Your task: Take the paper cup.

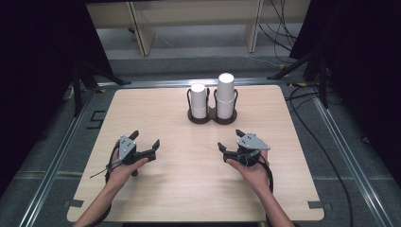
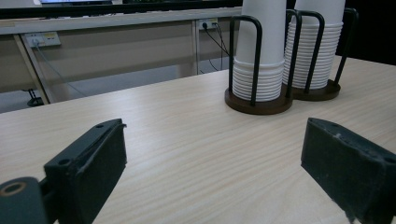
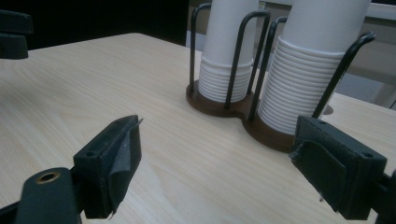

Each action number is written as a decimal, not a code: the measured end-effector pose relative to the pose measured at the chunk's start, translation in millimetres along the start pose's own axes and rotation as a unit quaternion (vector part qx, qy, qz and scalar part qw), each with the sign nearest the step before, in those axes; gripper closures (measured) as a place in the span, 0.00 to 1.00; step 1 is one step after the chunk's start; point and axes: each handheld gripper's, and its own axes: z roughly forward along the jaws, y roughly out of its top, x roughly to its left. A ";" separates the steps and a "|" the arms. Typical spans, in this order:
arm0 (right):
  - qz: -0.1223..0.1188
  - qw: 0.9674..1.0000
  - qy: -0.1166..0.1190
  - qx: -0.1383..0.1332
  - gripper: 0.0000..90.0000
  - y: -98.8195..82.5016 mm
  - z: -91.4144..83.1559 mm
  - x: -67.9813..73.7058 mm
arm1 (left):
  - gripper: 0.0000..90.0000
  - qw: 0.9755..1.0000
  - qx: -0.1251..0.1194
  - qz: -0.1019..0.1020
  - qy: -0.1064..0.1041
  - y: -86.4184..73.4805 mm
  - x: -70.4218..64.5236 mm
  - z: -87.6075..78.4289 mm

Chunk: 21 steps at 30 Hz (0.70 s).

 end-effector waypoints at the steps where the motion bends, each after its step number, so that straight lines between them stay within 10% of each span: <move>1: -0.001 1.000 0.002 -0.003 0.19 1.6 1.9 0.2 | 0.07 1.000 0.006 0.002 0.001 1.0 -0.9 0.9; 21: -0.030 0.999 0.015 -0.030 0.22 43.3 50.0 1.1 | 0.09 0.998 0.019 0.045 -0.050 17.6 -26.0 61.4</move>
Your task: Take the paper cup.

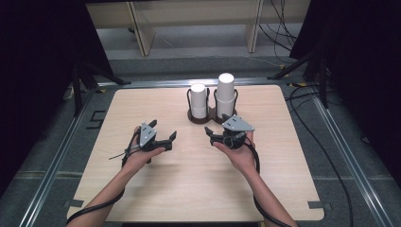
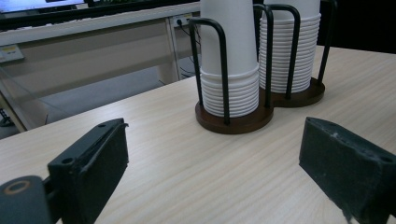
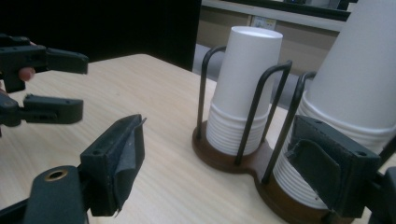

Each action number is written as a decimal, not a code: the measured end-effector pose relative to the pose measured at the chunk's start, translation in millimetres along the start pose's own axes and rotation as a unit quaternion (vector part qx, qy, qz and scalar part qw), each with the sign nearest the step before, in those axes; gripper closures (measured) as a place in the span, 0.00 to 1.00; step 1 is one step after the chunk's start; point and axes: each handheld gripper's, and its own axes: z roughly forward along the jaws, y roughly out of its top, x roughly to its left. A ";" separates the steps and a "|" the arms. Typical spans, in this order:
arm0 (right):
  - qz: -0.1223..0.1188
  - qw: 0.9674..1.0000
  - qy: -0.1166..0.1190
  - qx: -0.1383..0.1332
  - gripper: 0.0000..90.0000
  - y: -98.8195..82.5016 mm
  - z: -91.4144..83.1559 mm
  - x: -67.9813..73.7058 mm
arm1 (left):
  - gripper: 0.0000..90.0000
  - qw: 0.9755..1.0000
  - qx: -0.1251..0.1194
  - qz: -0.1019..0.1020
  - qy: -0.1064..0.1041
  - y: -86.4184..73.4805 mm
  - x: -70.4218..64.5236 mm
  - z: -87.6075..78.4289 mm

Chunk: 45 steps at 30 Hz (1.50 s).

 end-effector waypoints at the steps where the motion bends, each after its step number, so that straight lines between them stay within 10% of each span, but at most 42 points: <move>1: -0.001 1.000 -0.006 0.003 0.22 2.3 1.5 -0.5 | 0.09 1.000 0.001 0.002 0.000 1.6 -0.4 4.1; 16: 0.002 1.000 -0.012 0.008 0.28 26.1 45.7 -15.3 | 0.15 0.998 0.022 0.049 -0.031 12.3 -7.7 67.6; 45: 0.013 0.999 -0.040 0.026 0.31 51.3 115.2 -33.1 | 0.24 0.998 0.051 0.027 -0.023 14.1 -5.6 126.0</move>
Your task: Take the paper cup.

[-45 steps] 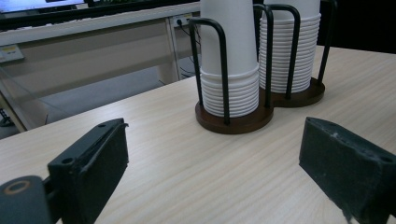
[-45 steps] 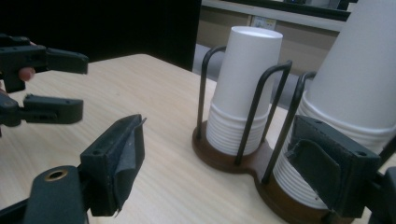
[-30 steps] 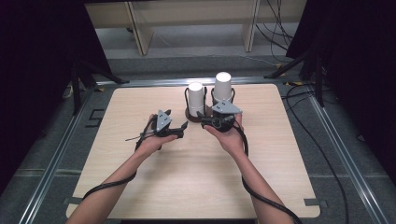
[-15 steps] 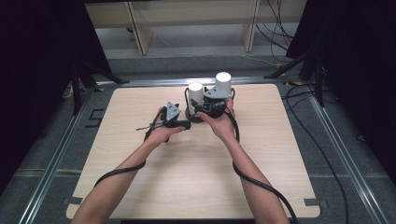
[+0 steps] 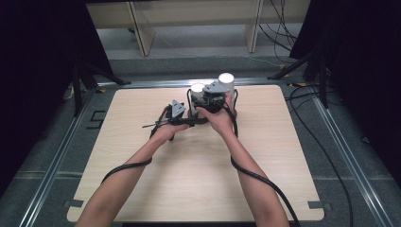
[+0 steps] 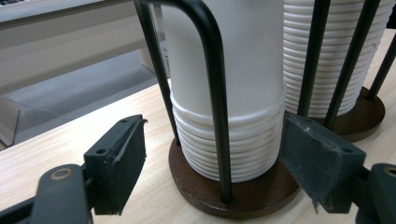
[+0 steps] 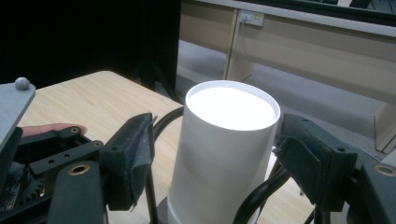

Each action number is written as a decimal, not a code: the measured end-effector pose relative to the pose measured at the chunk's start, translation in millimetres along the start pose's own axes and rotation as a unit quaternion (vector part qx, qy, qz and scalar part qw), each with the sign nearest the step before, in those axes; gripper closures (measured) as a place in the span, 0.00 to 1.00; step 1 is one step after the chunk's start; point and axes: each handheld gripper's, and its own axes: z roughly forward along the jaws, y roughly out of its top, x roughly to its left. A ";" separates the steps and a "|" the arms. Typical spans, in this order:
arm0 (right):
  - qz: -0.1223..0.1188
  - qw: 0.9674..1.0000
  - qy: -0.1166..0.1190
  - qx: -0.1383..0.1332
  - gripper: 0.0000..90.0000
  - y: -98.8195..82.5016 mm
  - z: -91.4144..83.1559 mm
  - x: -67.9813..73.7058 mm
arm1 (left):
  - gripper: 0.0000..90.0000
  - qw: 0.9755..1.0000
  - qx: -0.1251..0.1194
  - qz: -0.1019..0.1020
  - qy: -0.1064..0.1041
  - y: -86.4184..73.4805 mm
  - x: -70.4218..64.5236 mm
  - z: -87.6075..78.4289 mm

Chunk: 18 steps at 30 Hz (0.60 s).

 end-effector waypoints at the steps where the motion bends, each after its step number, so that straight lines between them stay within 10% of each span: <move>1: 0.000 1.000 0.000 0.000 0.31 0.0 0.0 0.0 | 0.24 1.000 0.000 0.000 0.000 0.0 0.0 0.0; 18: -0.003 1.000 -0.004 0.007 0.32 -1.0 13.1 -3.6 | 0.23 1.000 0.011 -0.012 -0.007 1.5 -2.6 15.8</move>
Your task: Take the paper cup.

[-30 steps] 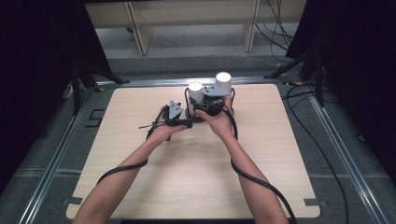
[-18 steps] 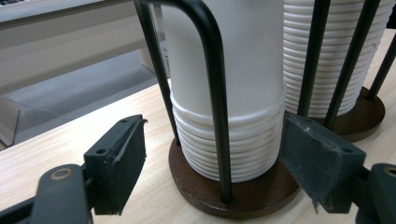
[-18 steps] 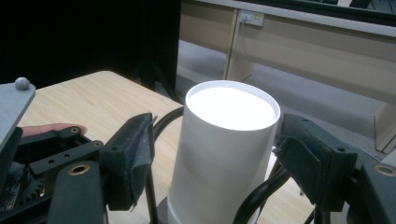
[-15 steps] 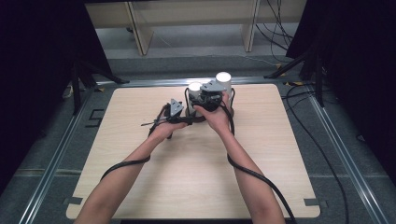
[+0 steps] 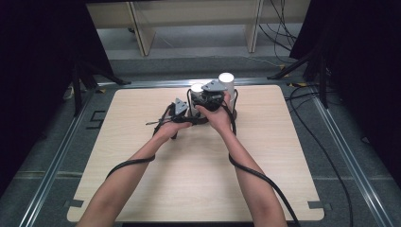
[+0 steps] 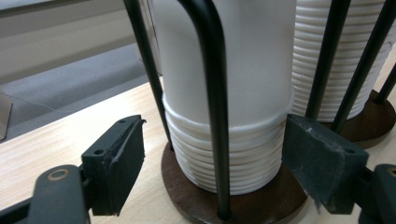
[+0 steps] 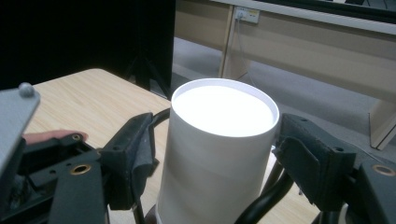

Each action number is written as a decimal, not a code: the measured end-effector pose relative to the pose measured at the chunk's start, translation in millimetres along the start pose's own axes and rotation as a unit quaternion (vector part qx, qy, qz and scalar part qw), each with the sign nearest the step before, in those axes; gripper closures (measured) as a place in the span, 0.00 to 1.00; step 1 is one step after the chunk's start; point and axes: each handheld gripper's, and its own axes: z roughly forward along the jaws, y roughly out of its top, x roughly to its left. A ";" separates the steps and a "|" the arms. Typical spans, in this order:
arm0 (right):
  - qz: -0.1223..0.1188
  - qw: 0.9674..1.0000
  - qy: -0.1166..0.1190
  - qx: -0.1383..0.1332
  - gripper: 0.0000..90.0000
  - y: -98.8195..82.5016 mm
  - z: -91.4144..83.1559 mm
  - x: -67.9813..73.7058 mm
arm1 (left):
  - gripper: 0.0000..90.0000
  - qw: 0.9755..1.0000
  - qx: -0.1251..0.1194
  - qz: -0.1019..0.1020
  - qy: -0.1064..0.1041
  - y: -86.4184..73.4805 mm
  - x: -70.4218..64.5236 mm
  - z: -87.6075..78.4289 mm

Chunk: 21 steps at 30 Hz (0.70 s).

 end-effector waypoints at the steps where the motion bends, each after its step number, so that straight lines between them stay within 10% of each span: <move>1: 0.001 1.000 0.002 -0.001 0.32 0.0 1.2 0.5 | 0.23 1.000 0.000 0.000 0.000 0.0 0.0 0.0; 21: 0.003 1.000 -0.003 0.001 0.34 1.7 11.0 0.6 | 0.27 1.000 0.018 -0.002 -0.014 2.8 -1.5 9.6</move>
